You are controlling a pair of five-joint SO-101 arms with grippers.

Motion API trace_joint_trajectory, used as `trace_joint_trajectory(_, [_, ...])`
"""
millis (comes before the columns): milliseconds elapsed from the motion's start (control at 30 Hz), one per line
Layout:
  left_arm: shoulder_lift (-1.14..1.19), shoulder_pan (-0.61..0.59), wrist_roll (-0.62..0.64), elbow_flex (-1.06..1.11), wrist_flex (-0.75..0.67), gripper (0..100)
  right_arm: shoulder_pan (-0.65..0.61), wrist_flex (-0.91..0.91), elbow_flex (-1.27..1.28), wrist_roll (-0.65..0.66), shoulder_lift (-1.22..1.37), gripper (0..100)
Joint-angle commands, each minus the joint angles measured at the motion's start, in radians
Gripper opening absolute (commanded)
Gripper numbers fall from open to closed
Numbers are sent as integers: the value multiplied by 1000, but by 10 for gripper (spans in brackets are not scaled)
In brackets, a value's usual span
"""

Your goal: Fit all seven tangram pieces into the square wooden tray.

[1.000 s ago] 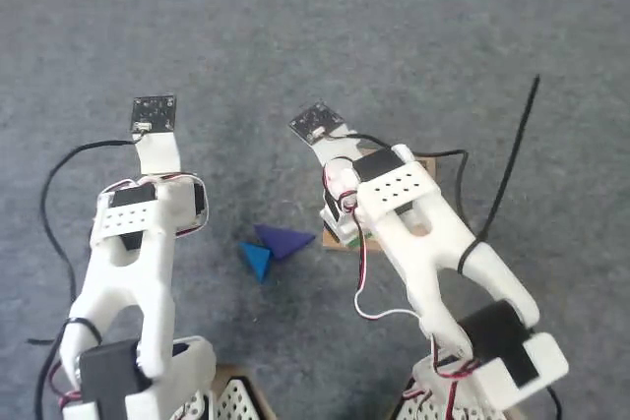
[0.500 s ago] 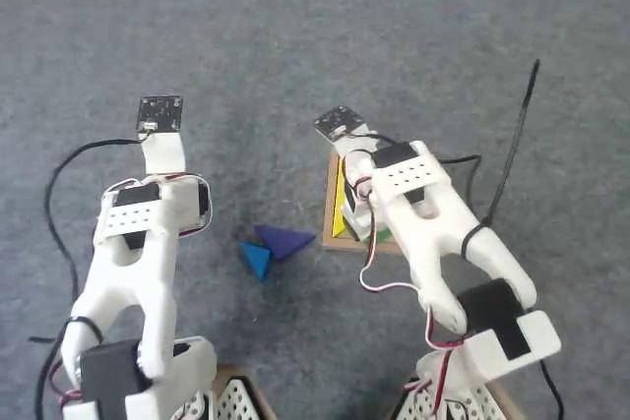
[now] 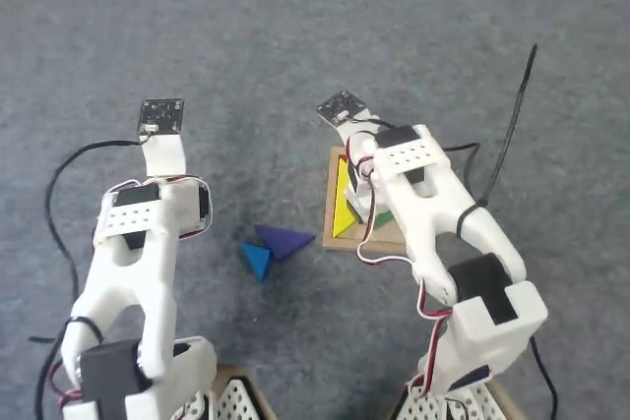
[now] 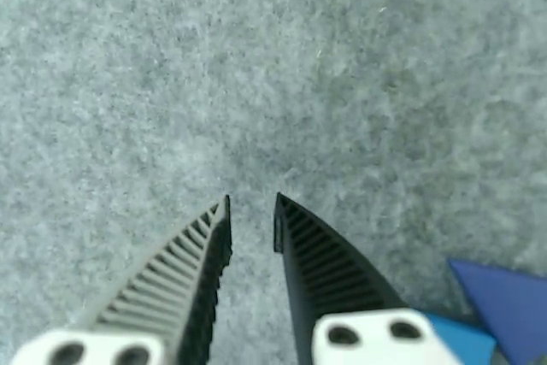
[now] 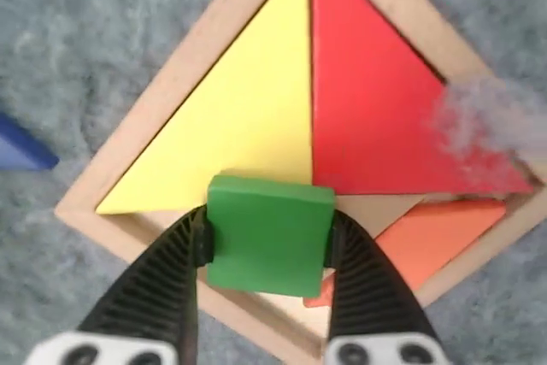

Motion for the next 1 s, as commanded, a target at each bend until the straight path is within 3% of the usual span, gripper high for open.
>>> trace_joint_trajectory(0, [-48, 6, -17, -27, 8, 88, 1, 71, -51, 61, 2, 162])
trace_joint_trajectory(167, [-48, 6, -17, -27, 8, 88, -2, 77, -57, 61, 1, 262])
trace_joint_trajectory(433, [-48, 6, -17, -27, 6, 88, -87, 87, -80, 14, -12, 270])
trace_joint_trajectory(633, [-48, 6, -17, -27, 6, 88, -148, 139, -54, -8, -162, 270])
trace_joint_trajectory(967, [-48, 6, -18, -27, 6, 88, -8, 90, 77, -26, -257, 270])
